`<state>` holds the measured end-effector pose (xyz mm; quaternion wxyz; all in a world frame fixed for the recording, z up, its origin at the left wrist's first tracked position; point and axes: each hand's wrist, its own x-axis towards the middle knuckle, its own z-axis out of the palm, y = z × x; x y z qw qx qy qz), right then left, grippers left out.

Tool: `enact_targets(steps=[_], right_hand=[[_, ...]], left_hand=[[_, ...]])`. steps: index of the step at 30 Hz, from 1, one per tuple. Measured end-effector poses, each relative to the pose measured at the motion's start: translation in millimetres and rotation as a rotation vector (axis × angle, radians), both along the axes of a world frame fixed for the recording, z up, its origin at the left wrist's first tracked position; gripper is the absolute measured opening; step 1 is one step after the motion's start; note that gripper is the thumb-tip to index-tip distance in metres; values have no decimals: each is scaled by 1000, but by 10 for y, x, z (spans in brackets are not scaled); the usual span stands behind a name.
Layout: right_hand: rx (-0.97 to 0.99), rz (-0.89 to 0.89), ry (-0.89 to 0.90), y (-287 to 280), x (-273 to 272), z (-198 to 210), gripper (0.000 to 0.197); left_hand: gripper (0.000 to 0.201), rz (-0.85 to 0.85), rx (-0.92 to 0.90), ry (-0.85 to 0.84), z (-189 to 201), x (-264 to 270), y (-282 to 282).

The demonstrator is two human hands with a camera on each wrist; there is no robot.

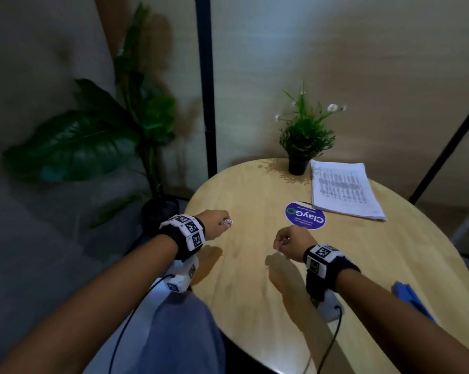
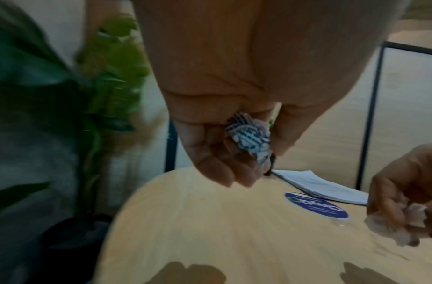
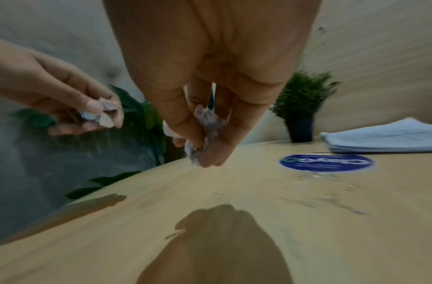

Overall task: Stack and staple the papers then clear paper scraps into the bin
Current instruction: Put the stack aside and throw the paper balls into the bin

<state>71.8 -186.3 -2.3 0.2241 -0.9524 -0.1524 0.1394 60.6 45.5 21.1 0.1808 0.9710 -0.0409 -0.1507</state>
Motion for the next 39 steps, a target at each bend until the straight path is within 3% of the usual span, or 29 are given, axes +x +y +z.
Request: enact_targets(steps=[7, 12, 17, 19, 23, 28, 33, 39], right_hand=[[86, 199, 30, 1224, -303, 140, 16], [62, 344, 33, 1917, -479, 96, 16], [-32, 600, 33, 2410, -574, 70, 11], [-45, 645, 43, 2602, -608, 73, 13], [-95, 704, 93, 2926, -707, 52, 37], [-85, 742, 129, 3032, -780, -51, 28], [-39, 700, 112, 2845, -708, 21, 26], [111, 561, 37, 2188, -599, 89, 18]], left_hand=[[32, 204, 2, 44, -374, -1059, 1185], [31, 427, -141, 74, -980, -1673, 1467], [26, 534, -226, 179, -1445, -1946, 1616], [34, 533, -238, 207, -1534, -1985, 1662], [38, 534, -232, 226, -1606, -2017, 1725], [44, 531, -214, 231, -1669, -2058, 1790], [35, 514, -187, 226, -1680, -2070, 1816], [17, 462, -208, 41, -1278, -1958, 1691]])
